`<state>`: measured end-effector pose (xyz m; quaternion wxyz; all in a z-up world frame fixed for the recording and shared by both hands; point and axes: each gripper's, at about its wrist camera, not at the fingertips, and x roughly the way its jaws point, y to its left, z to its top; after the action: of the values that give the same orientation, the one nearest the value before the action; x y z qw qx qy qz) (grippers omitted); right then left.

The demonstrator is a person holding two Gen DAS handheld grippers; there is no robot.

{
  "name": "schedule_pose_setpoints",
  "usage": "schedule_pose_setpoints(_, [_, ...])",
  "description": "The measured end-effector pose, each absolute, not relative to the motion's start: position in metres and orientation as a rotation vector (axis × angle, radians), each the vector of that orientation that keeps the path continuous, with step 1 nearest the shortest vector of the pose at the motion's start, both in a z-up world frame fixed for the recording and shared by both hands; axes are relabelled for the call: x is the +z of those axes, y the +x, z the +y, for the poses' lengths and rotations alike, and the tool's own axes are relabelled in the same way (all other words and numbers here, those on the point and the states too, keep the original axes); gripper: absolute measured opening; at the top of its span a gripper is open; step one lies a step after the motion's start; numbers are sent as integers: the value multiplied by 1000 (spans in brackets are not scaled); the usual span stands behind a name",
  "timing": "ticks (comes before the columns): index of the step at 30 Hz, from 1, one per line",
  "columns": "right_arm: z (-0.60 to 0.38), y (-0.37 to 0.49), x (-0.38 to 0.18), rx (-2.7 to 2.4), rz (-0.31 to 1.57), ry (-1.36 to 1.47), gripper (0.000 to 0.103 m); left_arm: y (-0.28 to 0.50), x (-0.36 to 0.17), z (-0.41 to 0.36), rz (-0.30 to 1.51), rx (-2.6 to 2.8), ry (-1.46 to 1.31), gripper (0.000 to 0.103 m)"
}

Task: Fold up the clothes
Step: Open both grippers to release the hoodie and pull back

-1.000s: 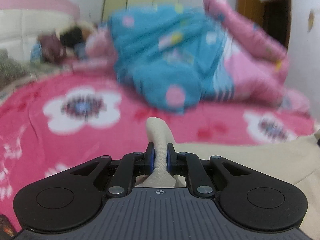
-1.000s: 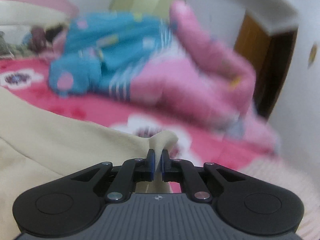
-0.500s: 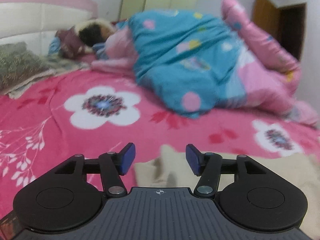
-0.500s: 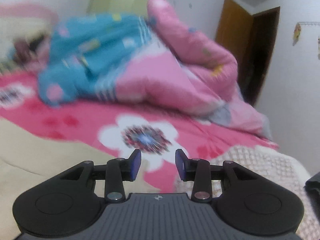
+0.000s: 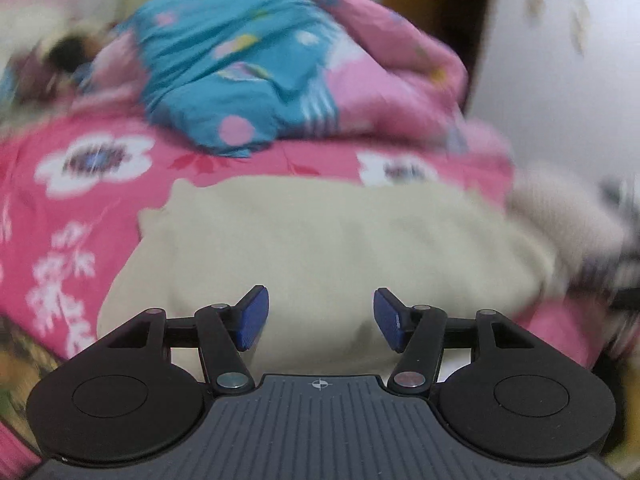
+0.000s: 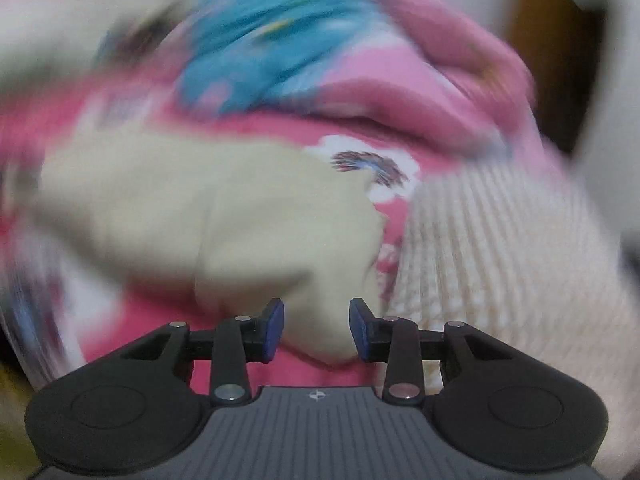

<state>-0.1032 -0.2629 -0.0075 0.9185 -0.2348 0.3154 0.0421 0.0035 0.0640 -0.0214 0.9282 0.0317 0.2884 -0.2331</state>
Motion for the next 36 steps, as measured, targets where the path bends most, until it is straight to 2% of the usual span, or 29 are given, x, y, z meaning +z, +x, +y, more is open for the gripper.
schedule_pose_setpoints(3, [-236,-103,-33,162,625,-892,40,3,-33,49,576,-466,205,59])
schedule_pose_setpoints(7, [-224,-85,-70,242,654,-1171,37,8,-41,44,577,-430,237,58])
schedule_pose_setpoints(8, [-222,-82,-77,262,665,-1221,33,10,-42,44,584,-422,234,58])
schedule_pose_setpoints(10, [-218,-82,-78,266,683,-1293,15,12,-44,46,591,-413,233,58])
schedule_pose_setpoints(12, [-219,-89,-77,255,666,-1421,8,14,-46,49,597,-410,232,58])
schedule_pose_setpoints(20, [-247,-101,-124,283,638,-1853,7,20,-48,53,589,-431,251,58])
schedule_pose_setpoints(27, [-258,-109,-115,340,587,-1898,10,20,-49,59,576,-445,232,58])
schedule_pose_setpoints(32, [-252,-110,-55,334,664,-1609,12,7,-41,72,559,-430,155,58])
schedule_pose_setpoints(36, [-237,-104,-7,319,631,-1267,13,-4,-33,84,552,-399,67,59])
